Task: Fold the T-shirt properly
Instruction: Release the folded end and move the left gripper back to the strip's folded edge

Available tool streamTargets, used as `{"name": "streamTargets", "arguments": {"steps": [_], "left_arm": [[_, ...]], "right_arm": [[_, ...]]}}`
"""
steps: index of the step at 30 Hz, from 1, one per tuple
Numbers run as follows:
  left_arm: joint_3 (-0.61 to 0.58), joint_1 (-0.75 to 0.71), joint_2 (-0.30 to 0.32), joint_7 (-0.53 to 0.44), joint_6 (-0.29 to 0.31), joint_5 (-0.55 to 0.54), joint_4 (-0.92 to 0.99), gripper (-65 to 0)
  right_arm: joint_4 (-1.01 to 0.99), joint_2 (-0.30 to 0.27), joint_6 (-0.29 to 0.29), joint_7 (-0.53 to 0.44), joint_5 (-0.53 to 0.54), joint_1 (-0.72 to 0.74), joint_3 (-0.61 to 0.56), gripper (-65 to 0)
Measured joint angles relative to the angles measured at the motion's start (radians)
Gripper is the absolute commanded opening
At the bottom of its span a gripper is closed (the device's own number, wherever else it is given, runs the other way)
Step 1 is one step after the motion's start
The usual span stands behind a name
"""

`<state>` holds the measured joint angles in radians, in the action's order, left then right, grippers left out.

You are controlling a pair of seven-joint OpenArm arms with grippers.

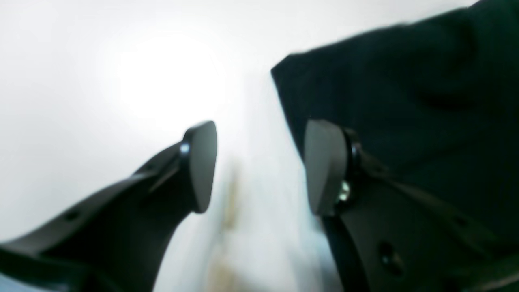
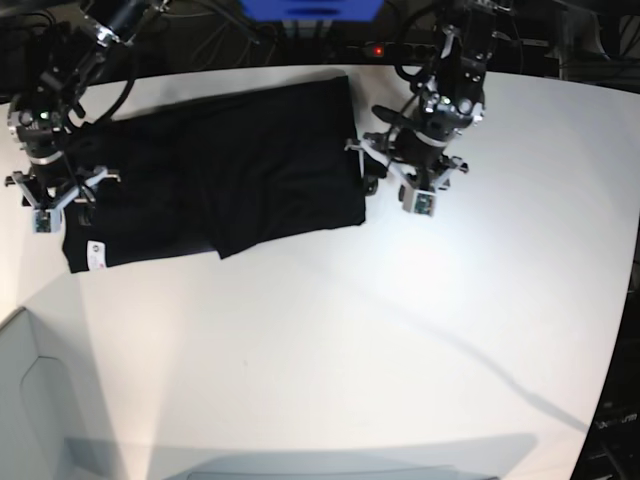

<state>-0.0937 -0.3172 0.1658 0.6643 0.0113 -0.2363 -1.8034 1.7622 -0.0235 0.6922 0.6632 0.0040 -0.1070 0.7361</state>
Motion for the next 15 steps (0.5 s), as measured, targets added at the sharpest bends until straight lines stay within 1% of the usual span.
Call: {"name": "streamTargets", "arguments": {"steps": [1, 4, 6, 8, 10, 12, 15], "left_arm": [[-0.002, 0.0, -0.002, 0.002, 0.0, -0.002, 0.004, -31.6], [0.006, 0.002, -0.03, -0.003, 0.0, -0.003, 0.006, -31.6], [0.003, 0.003, -0.033, -0.002, 0.0, -0.003, 0.01, -31.6], [-0.002, 0.017, -0.035, 0.005, 0.0, -0.004, 0.011, -31.6], [-0.002, 0.028, -0.036, -0.014, 0.001, -0.003, 0.023, -31.6], [0.0, 0.044, -0.036, -0.005, 0.001, -0.003, 0.048, -31.6], [0.0, 0.053, -0.035, -0.006, 0.001, -0.003, 0.071, -31.6]], "right_arm": [[-0.013, -0.002, 0.0, -0.001, 0.001, 0.004, 0.008, -32.4], [-0.057, -0.035, 0.0, -0.003, 0.003, 0.005, 0.012, -32.3], [-0.102, -0.053, 0.0, -0.005, -0.002, 0.01, 0.016, -32.2], [-0.152, -0.076, 0.0, -0.004, 0.004, 0.01, 0.009, -30.3], [-0.192, -0.093, 0.0, -0.005, 0.0, 0.01, 0.006, -28.3], [-0.221, -0.096, 0.0, -0.002, 0.0, 0.025, 0.01, -26.5], [-0.254, -0.116, 0.0, -0.011, 0.01, 0.048, 0.003, -24.5]]}}
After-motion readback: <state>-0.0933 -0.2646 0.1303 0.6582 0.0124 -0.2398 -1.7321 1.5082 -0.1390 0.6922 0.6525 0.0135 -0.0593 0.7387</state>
